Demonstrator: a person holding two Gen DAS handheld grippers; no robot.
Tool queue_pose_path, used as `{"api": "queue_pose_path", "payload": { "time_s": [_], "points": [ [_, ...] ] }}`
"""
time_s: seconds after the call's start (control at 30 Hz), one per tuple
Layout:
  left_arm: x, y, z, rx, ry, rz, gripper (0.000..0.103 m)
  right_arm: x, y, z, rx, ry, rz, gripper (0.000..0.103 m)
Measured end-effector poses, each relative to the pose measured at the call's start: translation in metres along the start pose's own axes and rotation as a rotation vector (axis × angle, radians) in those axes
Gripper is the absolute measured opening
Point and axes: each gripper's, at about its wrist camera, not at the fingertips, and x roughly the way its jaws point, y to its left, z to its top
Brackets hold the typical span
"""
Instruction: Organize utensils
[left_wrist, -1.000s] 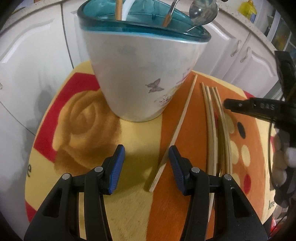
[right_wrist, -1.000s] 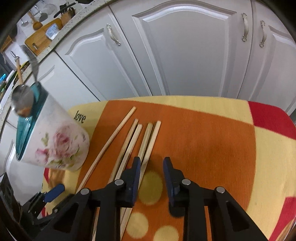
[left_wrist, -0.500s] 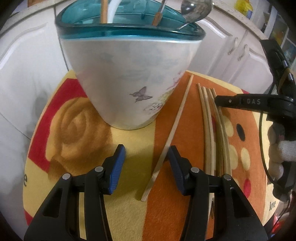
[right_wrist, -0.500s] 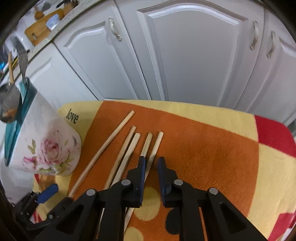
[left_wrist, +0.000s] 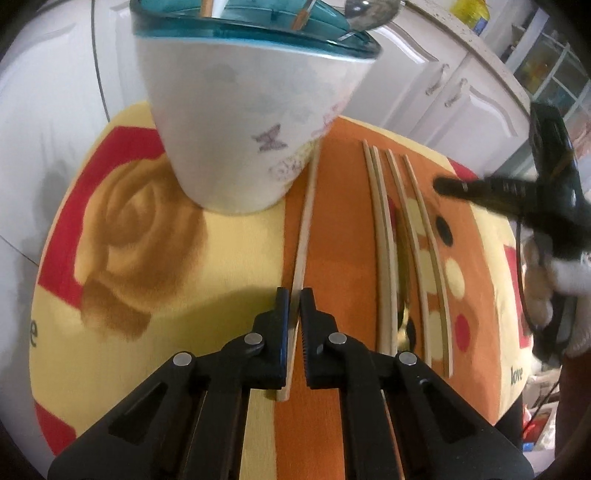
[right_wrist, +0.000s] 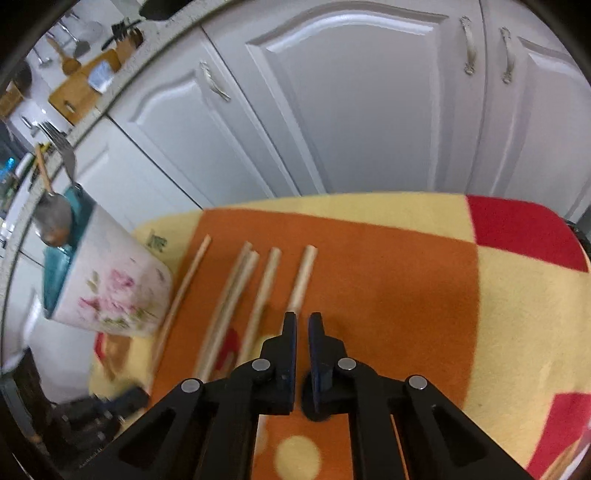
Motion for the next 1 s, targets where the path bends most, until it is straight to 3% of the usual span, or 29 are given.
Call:
{"api": "queue_pose_path", "payload": {
  "time_s": [0.17, 0.43, 0.77, 1.0],
  "points": [
    [-0.01, 0.0, -0.018, 0.041, 0.022, 0.005, 0.004, 0.025, 0.004, 0.0, 0.02, 0.07, -0.03, 0.007],
    [-0.022, 0.006, -0.034, 0.069, 0.046, 0.009, 0.004, 0.026, 0.017, -0.006, -0.047, 0.067, -0.067, 0.007],
    [-0.041, 0.014, -0.07, 0.144, 0.11, -0.027, 0.004, -0.017, -0.023, -0.068, 0.004, 0.107, 0.004, 0.005],
    [-0.045, 0.023, -0.075, 0.137, 0.148, -0.074, 0.004, -0.031, -0.023, -0.097, 0.011, 0.133, 0.035, 0.005]
  ]
}}
